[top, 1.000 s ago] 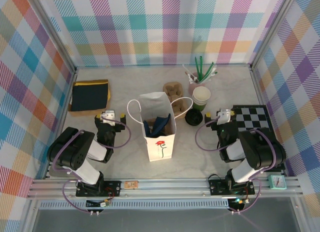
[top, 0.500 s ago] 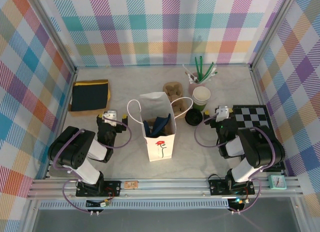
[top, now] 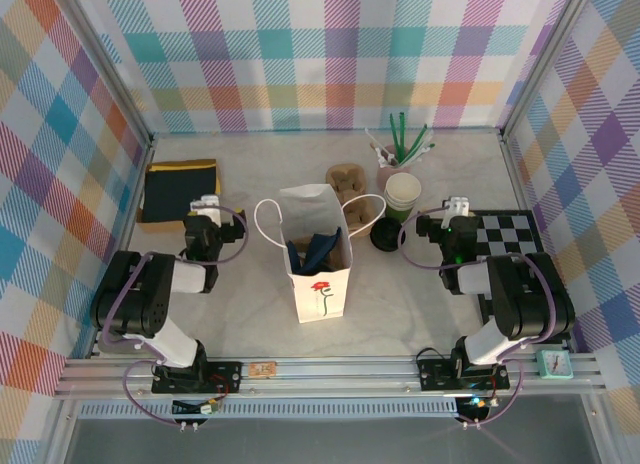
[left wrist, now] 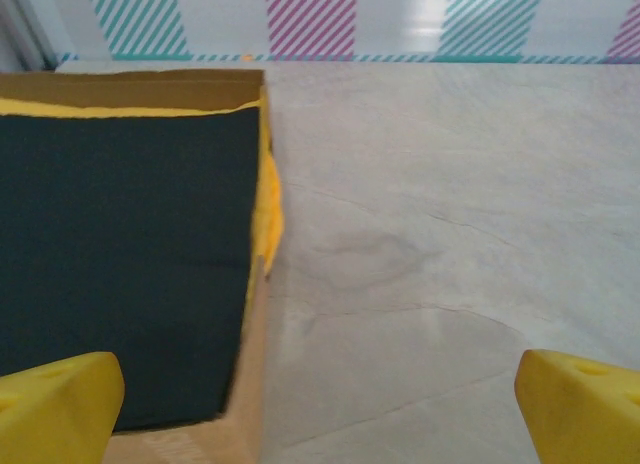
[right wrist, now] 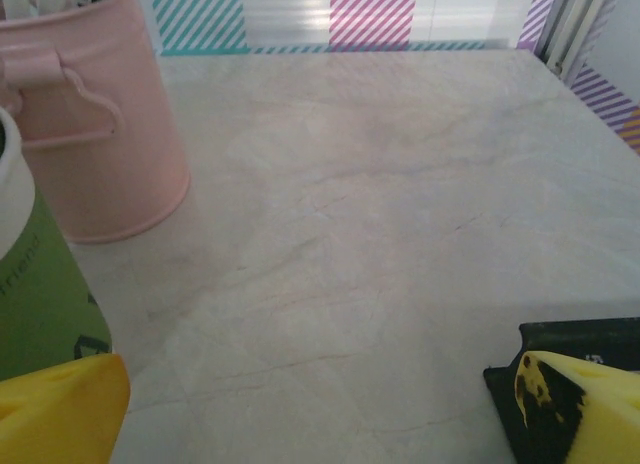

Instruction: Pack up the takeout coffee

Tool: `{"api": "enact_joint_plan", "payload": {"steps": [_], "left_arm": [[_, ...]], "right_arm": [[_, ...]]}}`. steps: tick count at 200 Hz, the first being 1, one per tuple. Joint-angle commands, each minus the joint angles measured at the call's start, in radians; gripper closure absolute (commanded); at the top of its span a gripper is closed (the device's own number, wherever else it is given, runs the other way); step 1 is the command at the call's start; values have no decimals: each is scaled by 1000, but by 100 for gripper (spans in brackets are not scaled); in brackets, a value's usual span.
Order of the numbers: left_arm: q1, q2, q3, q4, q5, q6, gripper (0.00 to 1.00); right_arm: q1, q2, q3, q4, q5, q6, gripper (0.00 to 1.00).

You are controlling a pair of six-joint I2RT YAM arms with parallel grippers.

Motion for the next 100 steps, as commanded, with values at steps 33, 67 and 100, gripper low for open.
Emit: {"api": "enact_joint_plan", "payload": {"steps": [33, 67, 100], "left_arm": [[12, -17, 5, -96, 56, -41, 0], [12, -16, 5, -95, 56, -41, 0], [12, -15, 5, -96, 57, -41, 0]], "right_arm": [[-7, -16, 13, -21, -22, 24, 1], [-7, -15, 15, -24, -24, 24, 1], [-25, -16, 24, -44, -48, 38, 1]]}}
